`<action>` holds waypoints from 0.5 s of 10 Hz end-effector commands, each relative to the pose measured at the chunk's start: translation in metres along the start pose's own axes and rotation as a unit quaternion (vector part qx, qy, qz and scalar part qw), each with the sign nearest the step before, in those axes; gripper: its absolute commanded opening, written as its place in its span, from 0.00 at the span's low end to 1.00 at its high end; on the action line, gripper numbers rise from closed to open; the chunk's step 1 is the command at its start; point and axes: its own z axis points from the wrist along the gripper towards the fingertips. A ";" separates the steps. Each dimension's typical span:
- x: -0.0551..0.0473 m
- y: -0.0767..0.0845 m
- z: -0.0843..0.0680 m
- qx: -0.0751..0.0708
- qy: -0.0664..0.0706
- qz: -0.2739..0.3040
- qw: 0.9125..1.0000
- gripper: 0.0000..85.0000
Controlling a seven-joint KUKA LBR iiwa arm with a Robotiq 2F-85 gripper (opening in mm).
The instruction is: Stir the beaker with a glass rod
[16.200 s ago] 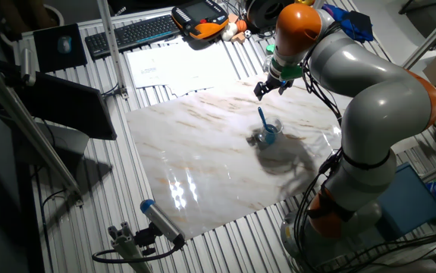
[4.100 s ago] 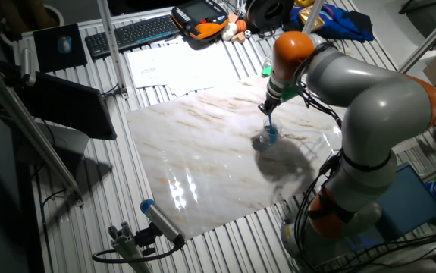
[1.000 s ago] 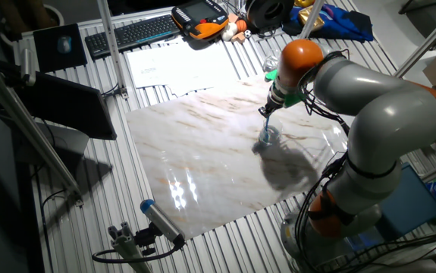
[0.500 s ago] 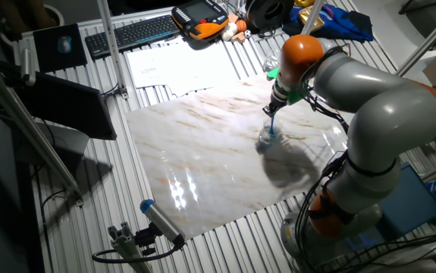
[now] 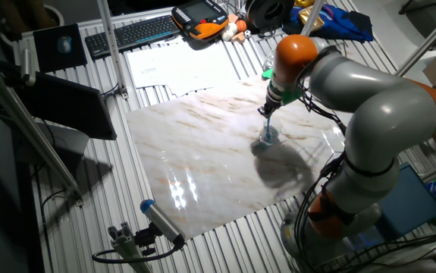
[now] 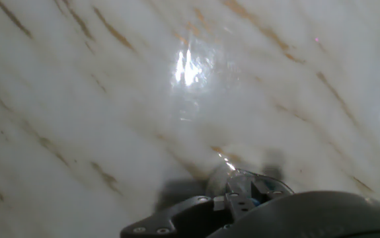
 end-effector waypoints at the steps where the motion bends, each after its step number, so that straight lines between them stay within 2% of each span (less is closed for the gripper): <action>1: 0.001 -0.005 0.001 0.010 0.016 -0.010 1.000 0.00; 2: 0.002 -0.012 0.004 0.013 0.009 -0.014 1.000 0.00; 3: -0.001 -0.013 0.006 0.001 -0.006 -0.004 1.000 0.00; 5: -0.010 -0.005 0.007 -0.011 -0.029 0.020 0.999 0.00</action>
